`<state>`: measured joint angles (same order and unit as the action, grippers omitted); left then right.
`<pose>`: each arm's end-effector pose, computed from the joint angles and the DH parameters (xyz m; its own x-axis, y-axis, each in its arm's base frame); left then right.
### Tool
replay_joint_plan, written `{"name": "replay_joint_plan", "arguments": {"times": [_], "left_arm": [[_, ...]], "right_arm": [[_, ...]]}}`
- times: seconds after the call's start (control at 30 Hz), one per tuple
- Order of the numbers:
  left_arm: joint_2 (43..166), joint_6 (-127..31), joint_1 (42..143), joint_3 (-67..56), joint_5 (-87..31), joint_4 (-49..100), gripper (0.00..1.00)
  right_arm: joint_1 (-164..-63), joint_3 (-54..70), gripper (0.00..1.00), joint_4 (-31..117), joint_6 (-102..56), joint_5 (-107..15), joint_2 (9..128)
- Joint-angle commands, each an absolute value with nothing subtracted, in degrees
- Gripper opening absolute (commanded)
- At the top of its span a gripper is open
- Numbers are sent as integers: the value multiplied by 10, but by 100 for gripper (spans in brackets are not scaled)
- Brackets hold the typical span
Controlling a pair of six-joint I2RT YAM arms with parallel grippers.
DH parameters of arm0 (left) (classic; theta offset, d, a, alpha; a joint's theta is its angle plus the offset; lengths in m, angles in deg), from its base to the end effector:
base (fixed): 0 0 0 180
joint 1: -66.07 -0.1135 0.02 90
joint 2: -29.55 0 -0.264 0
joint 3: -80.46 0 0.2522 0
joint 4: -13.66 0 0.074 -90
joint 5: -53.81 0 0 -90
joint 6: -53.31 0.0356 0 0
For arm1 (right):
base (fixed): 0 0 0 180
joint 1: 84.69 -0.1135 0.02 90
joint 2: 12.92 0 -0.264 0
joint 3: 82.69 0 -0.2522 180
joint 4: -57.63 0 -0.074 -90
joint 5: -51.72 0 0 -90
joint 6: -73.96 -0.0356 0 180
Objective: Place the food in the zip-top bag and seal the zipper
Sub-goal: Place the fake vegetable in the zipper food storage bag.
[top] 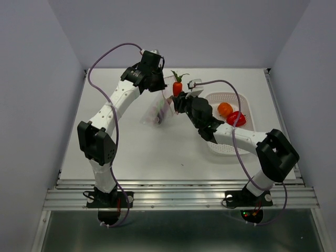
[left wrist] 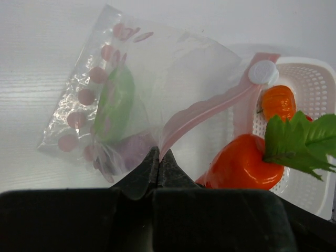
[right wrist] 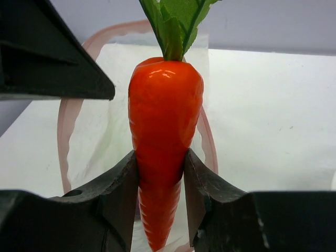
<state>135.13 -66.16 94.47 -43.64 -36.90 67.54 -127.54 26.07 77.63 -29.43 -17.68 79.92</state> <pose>0.3692 -0.1991 0.3845 -0.6728 -0.1955 -0.7135 0.1559 0.9054 -0.3950 0.2833 0.2457 0.2813 -0.1076 0.1958 -0.9747 -0.3637 0.9047 0.2219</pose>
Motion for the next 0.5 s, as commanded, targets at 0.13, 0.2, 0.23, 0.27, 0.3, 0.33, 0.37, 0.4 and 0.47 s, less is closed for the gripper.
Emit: {"name": "replay_joint_plan", "arguments": {"times": [0.13, 0.2, 0.23, 0.27, 0.3, 0.33, 0.37, 0.4, 0.47], "left_arm": [[1338, -673, 939, -475, -366, 661, 0], [1339, -673, 939, -472, -365, 660, 0], [1339, -672, 939, -472, -365, 660, 0], [1338, -671, 939, -471, -365, 660, 0], [1336, -671, 939, -470, -365, 659, 0], [1334, -671, 939, -467, -365, 658, 0], [1333, -671, 939, -466, -365, 658, 0], [1331, -670, 939, -466, -365, 657, 0], [1327, -668, 939, -464, -365, 655, 0]], "right_arm": [[-1288, 263, 9, 725, -262, -251, 755], [-1288, 248, 10, 708, -267, -282, 762], [-1288, 240, 10, 684, -271, -284, 771], [-1288, 221, 10, 673, -274, -286, 777], [-1288, 212, 10, 660, -276, -285, 781], [-1288, 203, 10, 645, -286, -279, 787], [-1288, 184, 10, 617, -294, -275, 796], [-1288, 172, 10, 597, -299, -264, 801], [-1288, 149, 11, 541, -310, -262, 818]]}}
